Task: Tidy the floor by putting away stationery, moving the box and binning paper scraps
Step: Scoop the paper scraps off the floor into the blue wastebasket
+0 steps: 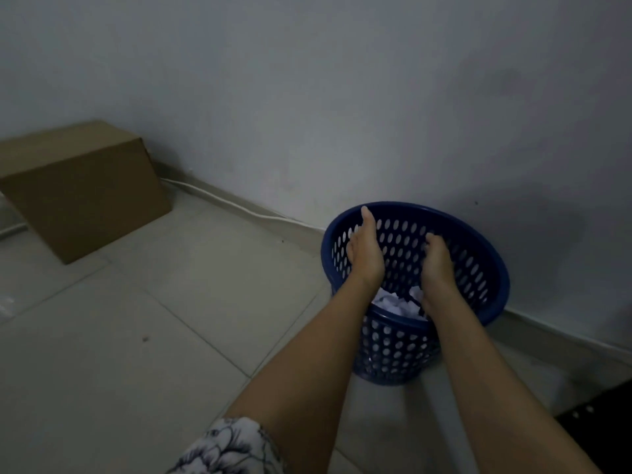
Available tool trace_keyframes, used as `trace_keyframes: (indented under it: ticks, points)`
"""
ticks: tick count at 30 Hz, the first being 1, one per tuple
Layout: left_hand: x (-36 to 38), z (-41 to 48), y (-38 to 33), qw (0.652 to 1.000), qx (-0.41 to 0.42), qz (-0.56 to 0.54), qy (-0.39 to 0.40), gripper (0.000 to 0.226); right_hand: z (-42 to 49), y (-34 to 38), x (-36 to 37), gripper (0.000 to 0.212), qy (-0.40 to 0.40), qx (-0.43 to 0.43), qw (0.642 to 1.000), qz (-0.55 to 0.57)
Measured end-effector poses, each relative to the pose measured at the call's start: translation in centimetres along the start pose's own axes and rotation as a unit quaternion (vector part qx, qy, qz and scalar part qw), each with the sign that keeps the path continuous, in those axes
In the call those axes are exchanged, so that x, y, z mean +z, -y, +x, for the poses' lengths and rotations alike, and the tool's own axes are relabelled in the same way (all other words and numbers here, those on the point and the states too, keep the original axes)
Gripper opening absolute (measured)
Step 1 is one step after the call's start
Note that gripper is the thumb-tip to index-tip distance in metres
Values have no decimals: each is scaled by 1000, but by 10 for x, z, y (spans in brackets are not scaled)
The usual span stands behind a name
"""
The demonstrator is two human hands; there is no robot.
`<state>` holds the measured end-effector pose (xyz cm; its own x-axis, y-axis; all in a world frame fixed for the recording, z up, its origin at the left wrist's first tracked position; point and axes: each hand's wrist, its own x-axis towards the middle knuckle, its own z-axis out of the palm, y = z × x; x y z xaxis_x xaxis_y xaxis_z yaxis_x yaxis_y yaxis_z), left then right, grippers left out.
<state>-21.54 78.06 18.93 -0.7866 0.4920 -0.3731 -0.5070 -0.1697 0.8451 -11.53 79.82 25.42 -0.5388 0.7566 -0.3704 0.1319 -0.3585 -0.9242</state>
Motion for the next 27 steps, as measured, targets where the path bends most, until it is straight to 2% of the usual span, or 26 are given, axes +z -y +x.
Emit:
trace_keyframes:
  ticks: [2, 4, 5, 7, 10, 12, 13, 16, 20, 25, 27]
  points:
    - [-7, -45, -27, 999, 41, 19, 6, 116, -2, -1, 4, 26, -12, -11, 1000, -7]
    - [-14, -96, -53, 994, 91, 62, 8, 76, -4, -3, 11, 22, -49, -39, 996, -58]
    - [-19, -113, -60, 988, 122, 95, 10, 54, -3, -7, 13, 32, -63, -83, 987, -121]
    - [-36, -130, -66, 966, 192, 171, -15, 38, -7, -15, 17, 49, -88, -179, 956, -214]
    - [-64, -145, -68, 947, 231, 219, -38, 36, -17, -20, 19, 57, -111, -266, 928, -235]
    - [-81, -155, -71, 944, 232, 230, -52, 37, -19, -18, 22, 53, -111, -274, 936, -189]
    - [-87, -159, -72, 943, 232, 231, -58, 34, -19, -16, 23, 46, -111, -260, 945, -162]
    - [-100, -168, -73, 946, 212, 229, -85, 31, -19, -11, 25, 4, -124, -184, 974, -41]
    - [-116, -183, -72, 940, 209, 241, -120, 36, -45, -12, 36, 13, -85, -177, 980, 31]
    - [-171, -209, -78, 925, 206, 261, -185, 33, -104, -41, 82, 9, -36, -267, 963, -3]
    - [-205, -225, -77, 919, 199, 267, -214, 35, -129, -64, 108, 9, 4, -270, 963, -26]
